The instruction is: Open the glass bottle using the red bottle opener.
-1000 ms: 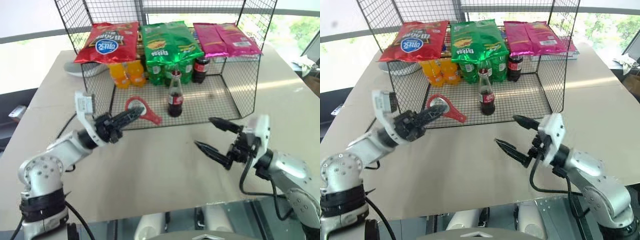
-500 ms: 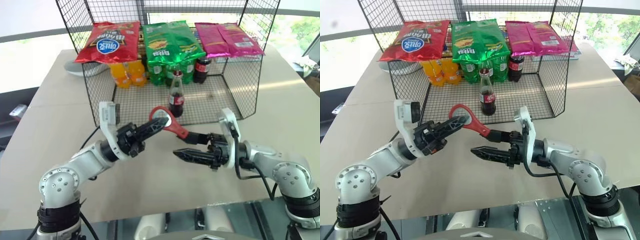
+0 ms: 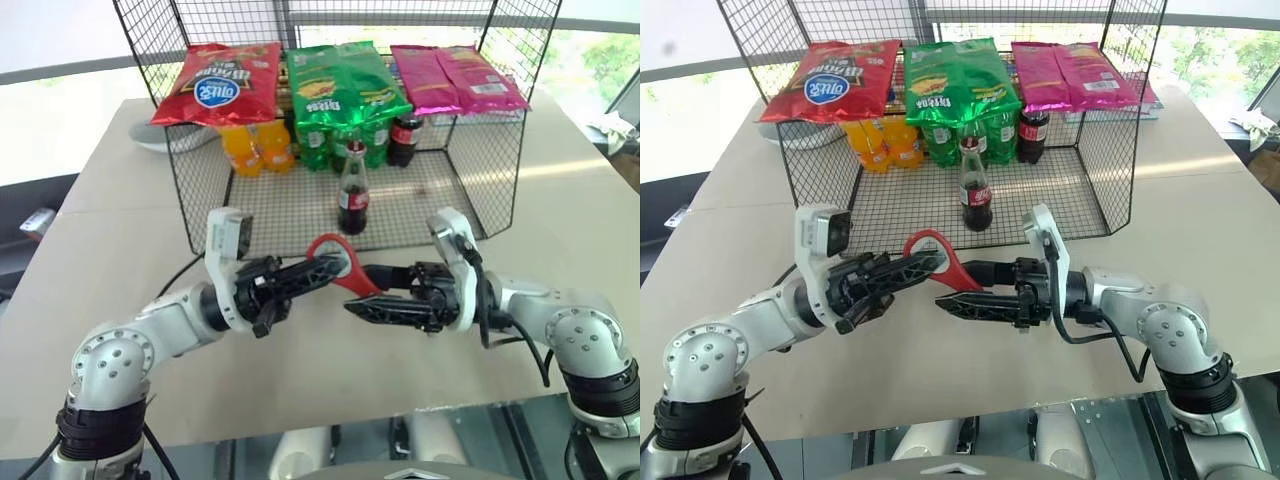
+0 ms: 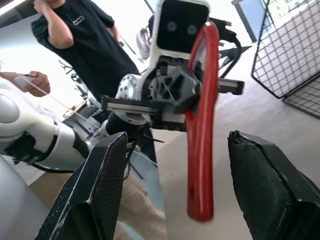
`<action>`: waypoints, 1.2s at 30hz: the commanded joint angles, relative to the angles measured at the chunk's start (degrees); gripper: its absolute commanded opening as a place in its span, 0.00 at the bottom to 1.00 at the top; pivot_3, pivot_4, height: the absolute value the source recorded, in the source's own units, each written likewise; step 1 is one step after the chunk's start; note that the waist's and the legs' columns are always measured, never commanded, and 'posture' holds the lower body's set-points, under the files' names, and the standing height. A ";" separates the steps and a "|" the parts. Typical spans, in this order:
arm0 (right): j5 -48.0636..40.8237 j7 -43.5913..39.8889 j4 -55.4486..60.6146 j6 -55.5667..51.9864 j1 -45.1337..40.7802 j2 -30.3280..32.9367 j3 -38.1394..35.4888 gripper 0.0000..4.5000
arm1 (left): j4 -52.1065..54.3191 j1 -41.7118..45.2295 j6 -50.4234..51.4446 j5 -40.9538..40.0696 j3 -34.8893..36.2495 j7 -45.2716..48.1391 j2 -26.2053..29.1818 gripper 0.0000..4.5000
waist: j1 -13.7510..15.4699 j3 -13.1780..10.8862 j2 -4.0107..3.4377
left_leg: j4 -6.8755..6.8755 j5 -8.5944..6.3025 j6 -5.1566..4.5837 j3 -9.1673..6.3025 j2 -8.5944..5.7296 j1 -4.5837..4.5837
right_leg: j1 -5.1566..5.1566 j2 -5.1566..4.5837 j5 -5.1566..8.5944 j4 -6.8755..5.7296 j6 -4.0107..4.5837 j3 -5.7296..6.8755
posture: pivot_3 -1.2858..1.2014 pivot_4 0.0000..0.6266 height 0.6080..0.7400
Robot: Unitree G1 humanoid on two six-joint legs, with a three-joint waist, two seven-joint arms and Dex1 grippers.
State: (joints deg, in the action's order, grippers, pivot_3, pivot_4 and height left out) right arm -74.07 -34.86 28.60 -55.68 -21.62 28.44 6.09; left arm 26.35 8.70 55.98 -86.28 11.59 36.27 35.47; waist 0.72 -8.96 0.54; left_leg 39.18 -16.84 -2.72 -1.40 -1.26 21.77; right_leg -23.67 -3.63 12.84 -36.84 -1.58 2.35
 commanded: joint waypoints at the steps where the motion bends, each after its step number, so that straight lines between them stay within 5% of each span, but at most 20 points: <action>1: -1.71 -0.64 0.66 -0.72 -1.06 0.03 -0.75 0.41 | 0.41 0.64 -0.73 0.66 -0.07 1.87 0.65 0.00 | -0.01 0.00 0.00 | 0.00 0.00 0.00 0.00 0.00 0.00 | 0.00 -0.01 0.00 0.00 0.00 0.00 | 0.52 0.24 1.00; 5: -1.69 -1.54 0.72 -2.14 -1.29 1.02 -0.10 0.00 | 0.23 0.64 -1.03 1.96 -0.15 3.53 1.13 0.00 | 0.00 0.00 0.00 | 0.00 0.00 0.00 0.00 0.00 0.01 | -0.01 -0.05 0.00 0.01 0.00 0.00 | 0.52 0.24 1.00; 19: -0.55 -3.59 -0.15 -4.01 -2.76 2.08 0.34 0.00 | -1.79 1.49 -2.57 5.52 0.62 5.92 0.14 0.00 | -0.01 -0.01 -0.02 | -0.02 -0.04 -0.07 0.00 0.02 0.03 | -0.02 -0.12 0.00 0.03 0.00 0.00 | 0.52 0.24 1.00; 20: -0.38 -3.49 -0.10 -3.90 -2.50 2.24 0.14 0.00 | -1.95 1.70 -2.34 4.70 1.18 5.81 0.32 0.16 | 0.04 -0.02 -0.02 | -0.02 -0.05 -0.08 0.00 0.02 0.03 | -0.02 -0.14 0.00 0.04 0.00 0.00 | 0.52 0.24 1.00; 26: 0.64 -2.55 -0.14 -2.70 1.90 4.37 -3.30 0.00 | -1.75 -0.55 -3.53 7.71 5.13 7.25 3.75 0.67 | -0.02 -0.03 -0.02 | -0.05 -0.14 -0.24 -0.02 0.04 0.06 | -0.04 -0.16 0.00 0.07 0.00 0.03 | 0.52 0.24 1.00; 29: 1.72 -2.36 0.09 -1.41 5.85 6.16 -6.38 0.00 | -3.76 0.03 -6.60 12.84 5.71 6.68 4.17 0.67 | 0.13 -0.06 -0.06 | -0.08 -0.14 -0.23 0.00 0.03 0.09 | -0.05 -0.18 0.01 0.11 0.00 0.03 | 0.52 0.24 1.00; 33: 0.46 1.52 3.22 0.82 13.49 7.75 -13.80 0.00 | -11.92 9.85 -21.70 38.02 -5.81 1.90 -1.47 0.67 | 1.71 -0.07 -0.08 | -0.08 -0.15 -0.25 -0.05 -0.09 0.11 | 0.00 -0.26 0.00 0.14 0.00 0.12 | 0.52 0.24 1.00; 36: -0.24 4.28 5.95 1.91 16.60 7.92 -16.35 0.00 | -16.68 15.28 -25.85 45.29 -11.27 3.31 -5.74 0.87 | 1.62 -0.08 0.01 | 0.00 -0.14 -0.27 -0.01 -0.15 0.16 | 0.03 -0.09 -0.01 0.17 -0.01 0.07 | 0.52 0.24 1.00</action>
State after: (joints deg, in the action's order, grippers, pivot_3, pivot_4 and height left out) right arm -72.52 -31.52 31.59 -55.24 -5.12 35.99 -8.01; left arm 9.75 22.88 33.03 -44.02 1.78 38.72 29.98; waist 2.34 -9.04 0.55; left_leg 39.19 -16.98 -3.00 -1.36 -1.41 21.94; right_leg -23.64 -3.75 12.84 -36.67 -1.59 2.35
